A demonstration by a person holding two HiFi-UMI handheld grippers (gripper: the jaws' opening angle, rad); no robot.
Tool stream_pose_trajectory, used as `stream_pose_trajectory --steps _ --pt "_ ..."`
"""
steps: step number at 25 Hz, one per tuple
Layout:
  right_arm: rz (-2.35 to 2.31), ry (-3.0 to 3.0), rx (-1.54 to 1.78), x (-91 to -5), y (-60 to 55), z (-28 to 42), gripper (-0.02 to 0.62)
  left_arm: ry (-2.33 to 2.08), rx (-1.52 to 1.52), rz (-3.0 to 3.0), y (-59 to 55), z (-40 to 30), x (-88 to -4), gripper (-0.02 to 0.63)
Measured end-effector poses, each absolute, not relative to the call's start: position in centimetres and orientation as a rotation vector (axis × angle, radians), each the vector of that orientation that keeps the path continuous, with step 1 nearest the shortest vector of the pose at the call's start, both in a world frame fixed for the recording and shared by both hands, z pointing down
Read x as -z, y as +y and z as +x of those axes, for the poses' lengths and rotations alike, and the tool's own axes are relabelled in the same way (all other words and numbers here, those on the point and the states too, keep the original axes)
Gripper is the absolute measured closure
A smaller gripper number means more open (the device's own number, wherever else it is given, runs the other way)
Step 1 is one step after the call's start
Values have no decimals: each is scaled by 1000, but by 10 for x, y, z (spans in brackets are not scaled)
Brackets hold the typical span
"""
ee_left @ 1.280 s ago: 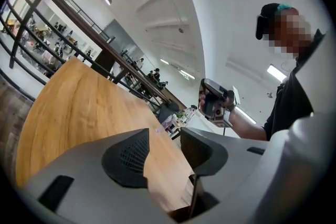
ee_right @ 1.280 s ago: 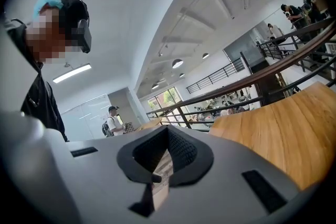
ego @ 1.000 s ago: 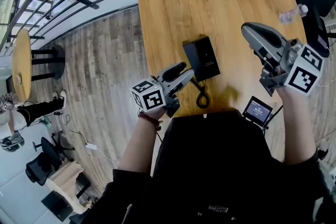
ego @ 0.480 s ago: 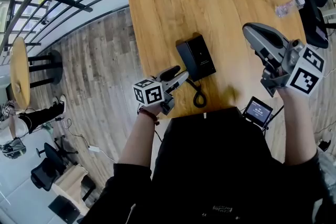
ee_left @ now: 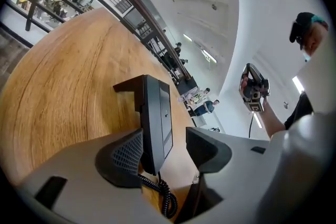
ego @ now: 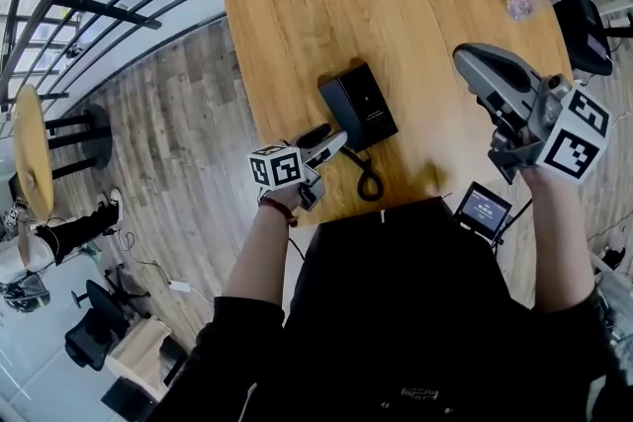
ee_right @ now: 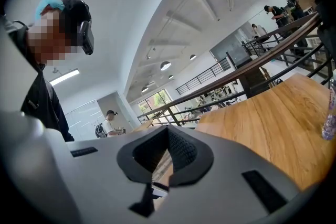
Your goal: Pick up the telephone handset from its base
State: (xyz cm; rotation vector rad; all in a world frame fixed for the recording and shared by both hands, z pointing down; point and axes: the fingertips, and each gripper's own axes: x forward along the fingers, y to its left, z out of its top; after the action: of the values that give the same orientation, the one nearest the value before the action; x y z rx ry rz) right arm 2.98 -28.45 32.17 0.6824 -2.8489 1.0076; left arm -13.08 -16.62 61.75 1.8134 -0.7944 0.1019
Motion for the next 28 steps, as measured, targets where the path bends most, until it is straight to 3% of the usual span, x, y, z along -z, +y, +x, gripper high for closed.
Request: stream_pose_trajectory --steps 28 --pt "768 -2804 -1074 -346 -276 63 578 -779 -55 1713 -173 -125 -656 341"
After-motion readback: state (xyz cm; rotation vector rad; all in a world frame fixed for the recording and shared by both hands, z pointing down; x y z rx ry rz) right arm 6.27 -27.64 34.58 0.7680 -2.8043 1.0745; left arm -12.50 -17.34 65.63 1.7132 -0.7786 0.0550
